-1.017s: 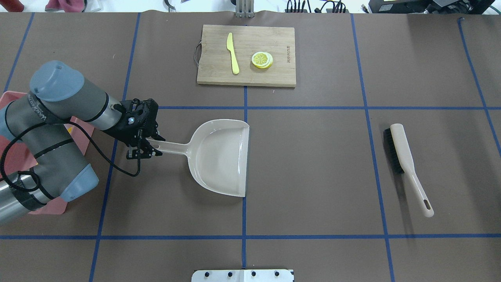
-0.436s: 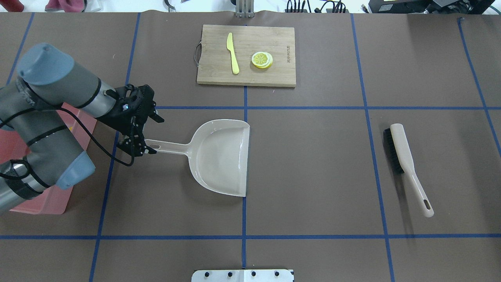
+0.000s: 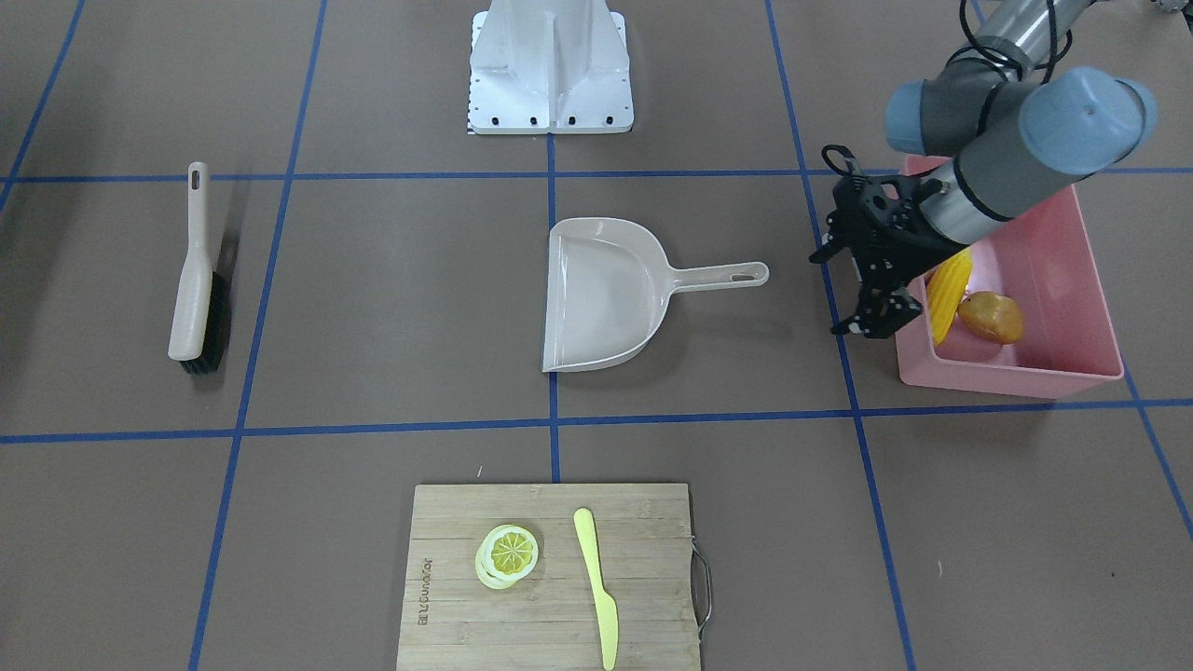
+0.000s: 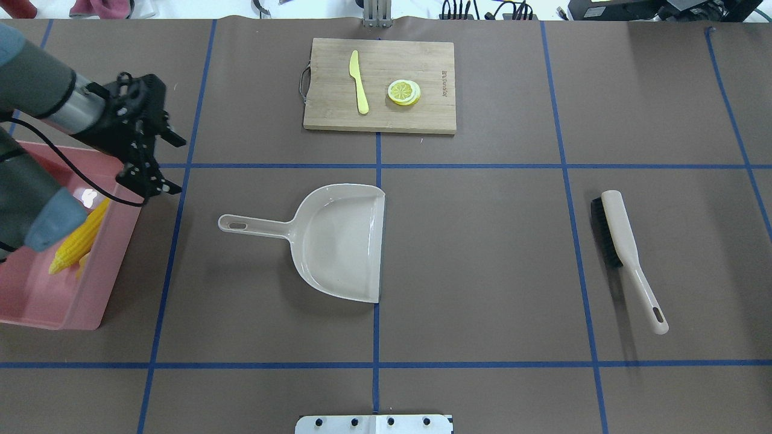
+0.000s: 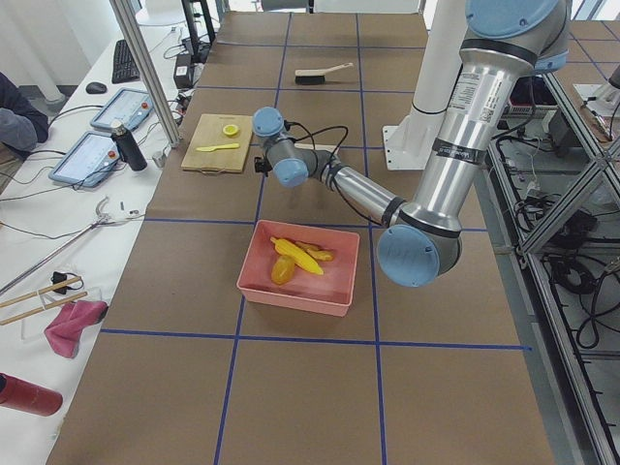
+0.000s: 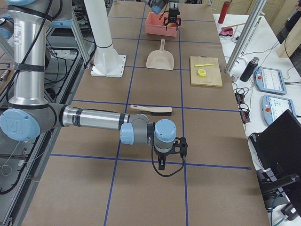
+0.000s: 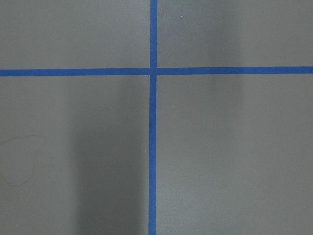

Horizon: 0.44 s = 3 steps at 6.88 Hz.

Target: Sweep and dump trash into bin

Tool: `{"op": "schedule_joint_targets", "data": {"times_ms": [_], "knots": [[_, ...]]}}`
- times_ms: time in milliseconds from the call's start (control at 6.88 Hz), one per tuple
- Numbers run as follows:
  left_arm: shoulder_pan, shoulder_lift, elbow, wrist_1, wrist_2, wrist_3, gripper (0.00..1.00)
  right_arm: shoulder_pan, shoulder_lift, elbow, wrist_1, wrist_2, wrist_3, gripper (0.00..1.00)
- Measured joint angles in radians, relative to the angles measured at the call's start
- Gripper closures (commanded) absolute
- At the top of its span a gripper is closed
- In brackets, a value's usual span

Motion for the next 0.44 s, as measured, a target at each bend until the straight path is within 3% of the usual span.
{"op": "schedule_joint_targets", "data": {"times_ms": [436], "knots": [[-0.211,0.136,0.003,0.177,0.093,-0.152,0.01,0.0,0.002,-0.006,-0.002,-0.001,0.0,0.0]]}}
